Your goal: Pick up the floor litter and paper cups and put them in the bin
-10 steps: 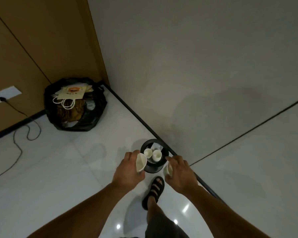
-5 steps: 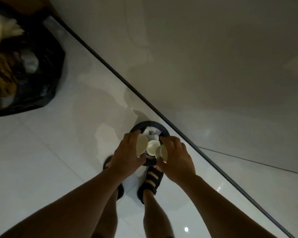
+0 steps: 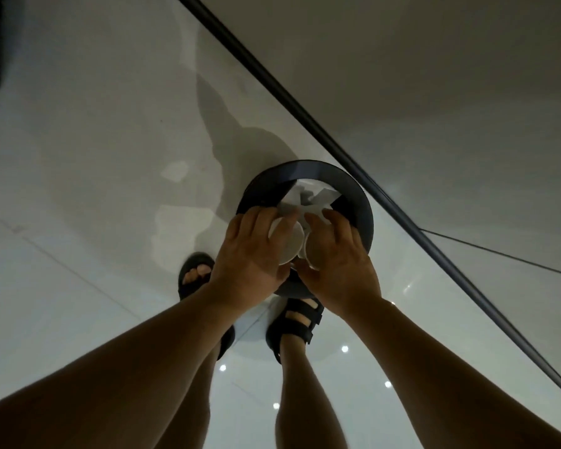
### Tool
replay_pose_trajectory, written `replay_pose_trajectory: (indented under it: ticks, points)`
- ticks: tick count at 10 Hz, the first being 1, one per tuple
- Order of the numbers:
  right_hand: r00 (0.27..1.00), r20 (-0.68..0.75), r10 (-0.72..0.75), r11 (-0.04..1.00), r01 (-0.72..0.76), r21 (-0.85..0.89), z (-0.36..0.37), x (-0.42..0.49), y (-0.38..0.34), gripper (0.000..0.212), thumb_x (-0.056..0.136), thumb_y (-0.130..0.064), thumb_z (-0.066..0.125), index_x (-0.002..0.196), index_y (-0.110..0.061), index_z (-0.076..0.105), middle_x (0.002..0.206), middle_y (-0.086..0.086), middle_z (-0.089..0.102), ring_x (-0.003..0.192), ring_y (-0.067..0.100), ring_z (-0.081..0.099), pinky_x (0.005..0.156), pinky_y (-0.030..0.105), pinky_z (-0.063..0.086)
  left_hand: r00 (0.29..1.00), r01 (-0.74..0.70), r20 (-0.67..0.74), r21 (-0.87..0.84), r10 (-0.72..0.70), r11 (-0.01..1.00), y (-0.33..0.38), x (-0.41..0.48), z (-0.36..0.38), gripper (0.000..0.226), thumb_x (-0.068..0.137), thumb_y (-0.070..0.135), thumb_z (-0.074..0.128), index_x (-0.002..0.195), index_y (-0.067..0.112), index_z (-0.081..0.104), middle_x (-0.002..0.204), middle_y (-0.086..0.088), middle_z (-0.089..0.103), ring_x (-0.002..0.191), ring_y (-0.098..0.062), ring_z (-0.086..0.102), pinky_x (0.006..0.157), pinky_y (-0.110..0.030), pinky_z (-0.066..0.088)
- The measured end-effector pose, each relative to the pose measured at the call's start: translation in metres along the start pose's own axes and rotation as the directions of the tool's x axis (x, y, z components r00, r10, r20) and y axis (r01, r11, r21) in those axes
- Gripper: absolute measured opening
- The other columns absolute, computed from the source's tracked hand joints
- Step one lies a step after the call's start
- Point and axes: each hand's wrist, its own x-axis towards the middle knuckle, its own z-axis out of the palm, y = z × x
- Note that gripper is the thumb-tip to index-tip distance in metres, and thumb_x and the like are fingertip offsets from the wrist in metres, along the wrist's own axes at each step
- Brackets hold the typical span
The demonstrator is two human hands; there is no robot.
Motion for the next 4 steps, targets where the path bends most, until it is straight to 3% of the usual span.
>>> replay_pose_trajectory:
  ticks: [2,3,4]
  points:
    - [0.999,0.021,-0.028,0.992,0.03,-0.124,0.023,0.001,0.012,0.088,0.081,-0.046,0.071,0.152,-0.022,0.025,0.159,0.014,0.023,0.149,0.036,0.011,0.115,0.053,0.028,0.989,-0.004,0.148,0.136,-0.016,0.991,-0.009,0.005,0.01,0.109,0.066,0.071,0.063,0.151,0.015,0.023,0.156,-0.015,0.022,0.146,-0.036,0.012,0.113,-0.057,0.014]
    - [0.998,0.049,-0.036,0.991,0.041,-0.124,0.024,0.006,0.013,0.093,0.083,-0.051,0.066,0.154,-0.026,0.012,0.162,0.011,0.013,0.15,0.033,0.0,0.119,0.051,0.019,0.97,0.004,0.238,0.193,-0.051,0.981,-0.009,0.009,0.015,0.115,0.068,0.075,0.056,0.152,0.017,0.005,0.159,-0.013,0.0,0.146,-0.035,-0.008,0.113,-0.055,-0.001]
    - [0.997,0.068,-0.025,0.992,0.033,-0.124,0.013,-0.003,0.007,0.099,0.082,-0.053,0.065,0.153,-0.032,-0.001,0.163,0.009,0.007,0.15,0.03,-0.006,0.119,0.048,0.013,0.956,0.056,0.276,0.16,-0.099,0.985,-0.001,0.004,0.005,0.111,0.072,0.075,0.051,0.152,0.021,-0.005,0.16,-0.01,-0.01,0.145,-0.032,-0.018,0.113,-0.054,-0.006]
